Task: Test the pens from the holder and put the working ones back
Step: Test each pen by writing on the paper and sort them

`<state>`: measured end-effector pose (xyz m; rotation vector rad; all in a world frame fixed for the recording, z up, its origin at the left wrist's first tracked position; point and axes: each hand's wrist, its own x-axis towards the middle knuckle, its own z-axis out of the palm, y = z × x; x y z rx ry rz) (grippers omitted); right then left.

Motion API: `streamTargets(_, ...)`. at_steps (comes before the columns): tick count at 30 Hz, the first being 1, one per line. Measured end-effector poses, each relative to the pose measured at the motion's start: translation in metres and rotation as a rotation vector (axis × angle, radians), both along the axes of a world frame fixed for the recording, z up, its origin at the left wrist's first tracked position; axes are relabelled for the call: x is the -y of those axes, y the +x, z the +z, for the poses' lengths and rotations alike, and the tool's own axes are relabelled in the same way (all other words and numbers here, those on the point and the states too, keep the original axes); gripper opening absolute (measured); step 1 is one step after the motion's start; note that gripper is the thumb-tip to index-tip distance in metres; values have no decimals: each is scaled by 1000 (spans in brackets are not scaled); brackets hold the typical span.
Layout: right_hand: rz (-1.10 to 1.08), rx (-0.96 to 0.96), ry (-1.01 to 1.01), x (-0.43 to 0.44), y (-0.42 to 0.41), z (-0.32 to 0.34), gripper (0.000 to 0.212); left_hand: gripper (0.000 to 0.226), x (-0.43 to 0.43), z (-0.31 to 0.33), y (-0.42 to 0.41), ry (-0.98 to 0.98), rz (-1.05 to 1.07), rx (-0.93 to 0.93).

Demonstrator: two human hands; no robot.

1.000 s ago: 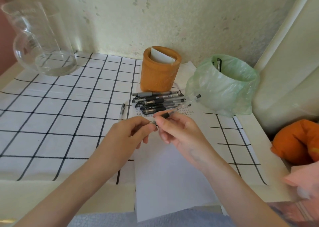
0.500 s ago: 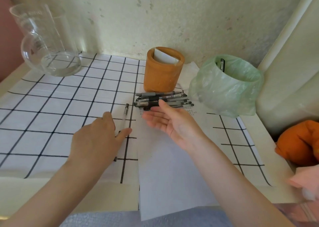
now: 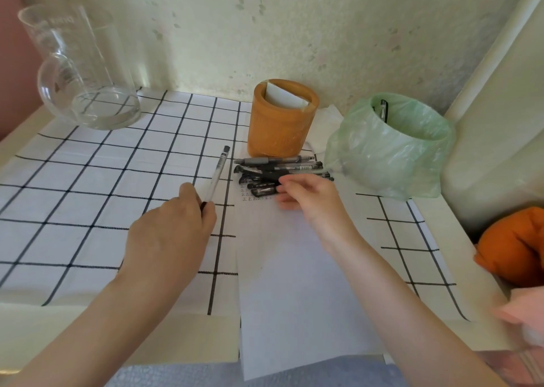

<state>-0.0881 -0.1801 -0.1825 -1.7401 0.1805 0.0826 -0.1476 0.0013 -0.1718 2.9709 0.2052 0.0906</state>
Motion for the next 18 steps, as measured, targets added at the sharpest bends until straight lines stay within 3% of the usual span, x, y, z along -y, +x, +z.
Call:
streamTargets(3, 16, 163, -337, 3, 1, -1, 20, 21, 0, -4, 1, 66, -77, 27)
streamTargets(5, 27, 186, -359, 6, 1, -1, 21, 29, -1, -7, 1, 61, -127, 32)
streamTargets(11, 18, 158, -391, 9, 3, -4, 20, 25, 13, 0, 1, -397, -104, 80)
streamTargets(18, 58, 223, -418, 6, 2, -9, 17, 27, 19, 0, 2, -425, -129, 68)
